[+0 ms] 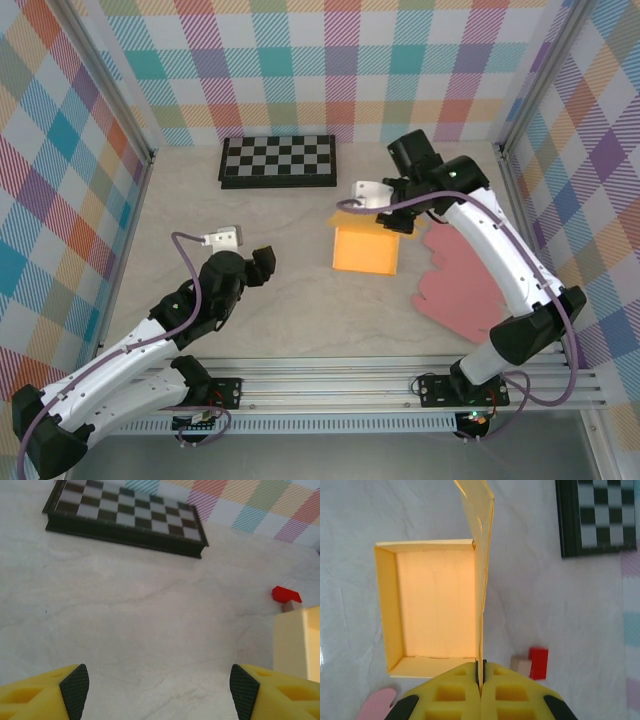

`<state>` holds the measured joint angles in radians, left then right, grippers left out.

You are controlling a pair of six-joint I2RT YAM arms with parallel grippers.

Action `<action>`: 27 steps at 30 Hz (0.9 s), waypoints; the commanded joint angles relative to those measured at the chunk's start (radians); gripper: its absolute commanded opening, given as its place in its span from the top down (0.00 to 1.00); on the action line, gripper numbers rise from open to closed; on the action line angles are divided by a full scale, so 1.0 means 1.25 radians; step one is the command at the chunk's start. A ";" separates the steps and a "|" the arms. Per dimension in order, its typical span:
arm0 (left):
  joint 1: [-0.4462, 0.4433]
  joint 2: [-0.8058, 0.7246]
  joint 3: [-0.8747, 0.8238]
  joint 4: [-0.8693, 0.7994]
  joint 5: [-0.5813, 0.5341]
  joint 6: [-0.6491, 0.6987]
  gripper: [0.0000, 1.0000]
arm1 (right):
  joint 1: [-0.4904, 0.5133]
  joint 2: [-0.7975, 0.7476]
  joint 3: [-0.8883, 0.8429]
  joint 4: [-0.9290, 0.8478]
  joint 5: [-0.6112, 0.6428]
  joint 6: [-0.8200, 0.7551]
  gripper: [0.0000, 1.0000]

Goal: Fold the paper box

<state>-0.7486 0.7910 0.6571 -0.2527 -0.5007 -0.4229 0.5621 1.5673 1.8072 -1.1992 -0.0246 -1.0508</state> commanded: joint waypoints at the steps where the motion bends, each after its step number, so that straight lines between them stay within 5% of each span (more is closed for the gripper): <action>1: 0.020 0.009 -0.004 0.095 -0.005 0.152 0.23 | 0.036 0.094 0.041 -0.013 -0.030 -0.101 1.00; 13: 0.137 0.032 -0.129 0.183 0.132 0.114 0.23 | 0.116 0.362 0.206 0.026 -0.023 -0.097 0.98; 19: 0.154 0.083 -0.119 0.174 0.161 0.100 0.24 | 0.115 0.389 0.230 0.063 -0.002 -0.023 0.54; 24: 0.184 0.150 -0.074 0.124 0.144 0.054 0.25 | 0.080 0.285 0.189 0.143 -0.033 0.159 0.43; 27: 0.195 0.185 -0.053 0.130 0.219 0.038 0.25 | 0.034 0.195 0.108 0.228 0.004 0.375 0.38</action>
<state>-0.5243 1.0012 0.5468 -0.0826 -0.3008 -0.3305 0.6571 1.9541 1.9877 -1.0199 -0.0257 -0.8585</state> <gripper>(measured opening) 0.747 0.610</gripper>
